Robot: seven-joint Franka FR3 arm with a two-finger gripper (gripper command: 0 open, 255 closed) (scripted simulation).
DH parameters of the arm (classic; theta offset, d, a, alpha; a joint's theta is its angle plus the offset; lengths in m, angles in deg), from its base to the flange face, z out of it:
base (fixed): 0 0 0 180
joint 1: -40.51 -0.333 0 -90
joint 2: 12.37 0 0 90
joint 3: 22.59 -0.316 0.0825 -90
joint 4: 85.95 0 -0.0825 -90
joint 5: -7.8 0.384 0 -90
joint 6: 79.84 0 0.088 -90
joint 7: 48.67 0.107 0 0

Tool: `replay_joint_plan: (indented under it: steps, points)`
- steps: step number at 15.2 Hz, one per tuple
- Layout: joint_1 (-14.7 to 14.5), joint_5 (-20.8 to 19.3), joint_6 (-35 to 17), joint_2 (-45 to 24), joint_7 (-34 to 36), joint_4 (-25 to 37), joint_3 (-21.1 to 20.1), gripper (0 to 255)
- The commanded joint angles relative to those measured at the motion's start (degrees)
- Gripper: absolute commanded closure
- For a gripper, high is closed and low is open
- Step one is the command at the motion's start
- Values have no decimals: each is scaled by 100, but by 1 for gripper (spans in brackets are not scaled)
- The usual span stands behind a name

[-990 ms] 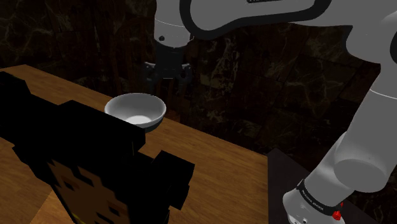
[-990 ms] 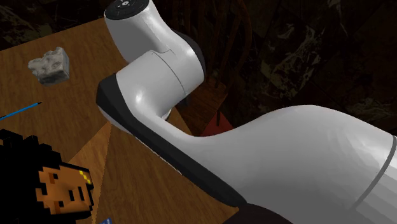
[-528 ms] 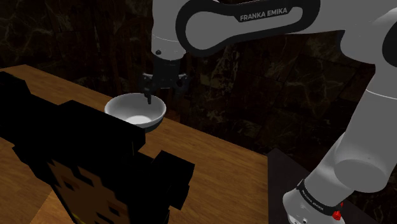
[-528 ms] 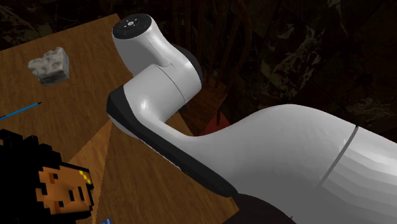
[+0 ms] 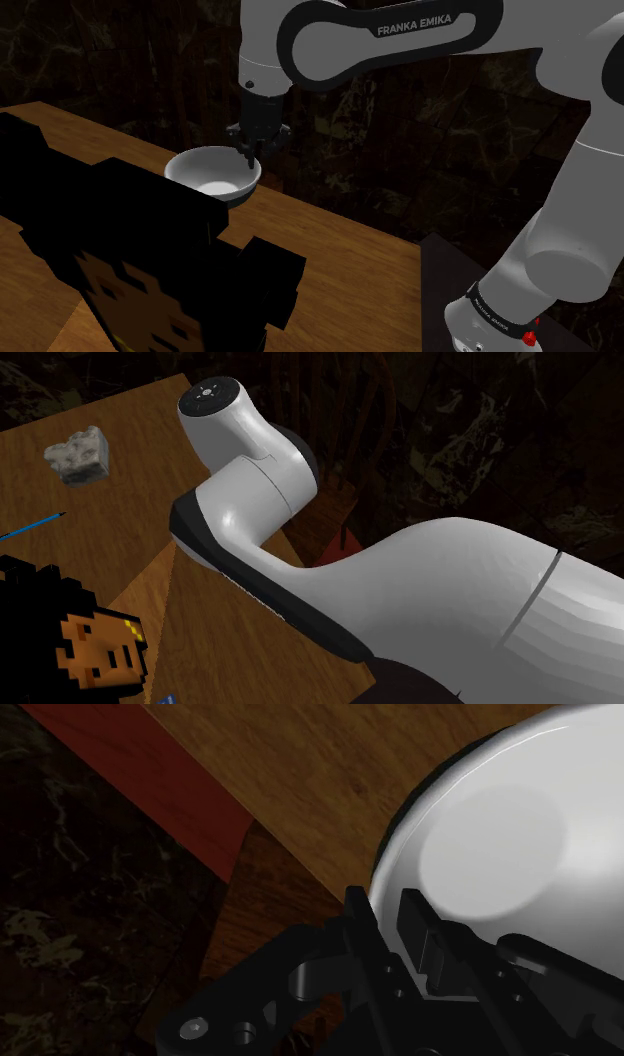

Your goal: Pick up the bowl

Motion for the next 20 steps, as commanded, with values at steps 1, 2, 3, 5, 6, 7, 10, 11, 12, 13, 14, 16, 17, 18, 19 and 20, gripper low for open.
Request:
replay_joint_plan:
  steps: [1,2,3,5,6,7,10,11,12,13,14,16,17,18,19,20]
  points:
    - [-2,1,-2,-4,0,-2,-1,255]
    - [-2,1,-2,-4,1,-3,-1,255]
    - [-2,-3,-5,-11,1,0,0,255]
    - [-3,20,139,13,-23,127,-7,255]
    - [-5,30,212,23,-34,192,-10,255]
    - [-6,40,286,32,-44,259,-14,255]
    - [-15,60,509,49,-71,471,-23,255]
    - [-18,65,585,51,-79,545,-25,255]
    - [-23,69,661,53,-86,620,-28,255]
    - [-28,71,738,52,-93,698,-31,255]
    - [-34,73,815,50,-99,778,-34,255]
    - [-47,72,972,41,-109,942,-39,255]
    - [-55,70,1051,34,-113,1028,-42,255]
    - [-63,66,1132,25,-117,1115,-45,255]
    - [-64,67,1143,24,-118,1127,-45,255]
    - [-64,66,1143,24,-117,1128,-45,255]
